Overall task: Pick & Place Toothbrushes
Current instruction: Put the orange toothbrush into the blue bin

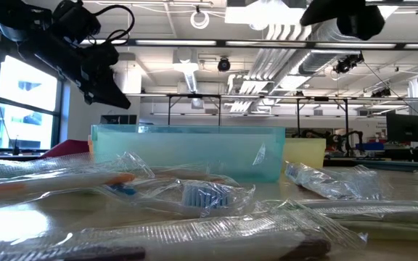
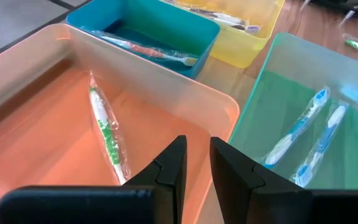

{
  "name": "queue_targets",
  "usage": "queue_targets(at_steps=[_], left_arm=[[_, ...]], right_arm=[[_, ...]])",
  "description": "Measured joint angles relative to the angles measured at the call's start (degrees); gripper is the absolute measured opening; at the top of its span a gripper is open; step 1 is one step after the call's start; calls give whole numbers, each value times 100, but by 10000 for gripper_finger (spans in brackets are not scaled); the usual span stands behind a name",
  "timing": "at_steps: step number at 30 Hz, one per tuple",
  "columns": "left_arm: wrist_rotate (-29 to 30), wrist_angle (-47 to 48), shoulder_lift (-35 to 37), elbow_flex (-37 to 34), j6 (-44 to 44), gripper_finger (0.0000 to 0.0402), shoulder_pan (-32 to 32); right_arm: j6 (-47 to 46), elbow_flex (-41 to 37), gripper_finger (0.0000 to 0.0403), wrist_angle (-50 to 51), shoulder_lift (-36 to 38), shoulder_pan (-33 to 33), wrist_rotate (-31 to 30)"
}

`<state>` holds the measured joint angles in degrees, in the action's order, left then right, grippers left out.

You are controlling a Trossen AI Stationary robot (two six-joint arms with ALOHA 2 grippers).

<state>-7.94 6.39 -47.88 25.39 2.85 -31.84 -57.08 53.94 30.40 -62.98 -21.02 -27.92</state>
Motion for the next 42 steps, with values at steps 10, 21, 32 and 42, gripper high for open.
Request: queue_targets(at_steps=[10,21,32,42], left_arm=[[20,-2,0,0,0,69,-2],[17,-4,0,0,0,69,-1],[13,-19,0,0,0,69,-1],[-9,-31,0,0,0,69,0]], right_arm=[[-2582,235,3,811,-843,-553,1649],[-4309,235,3,992,-1474,-1292,2229],[-6037,233,4,1371,-2034,-2091,3005],[-6485,228,4,1352,-2558,-2363,3413]])
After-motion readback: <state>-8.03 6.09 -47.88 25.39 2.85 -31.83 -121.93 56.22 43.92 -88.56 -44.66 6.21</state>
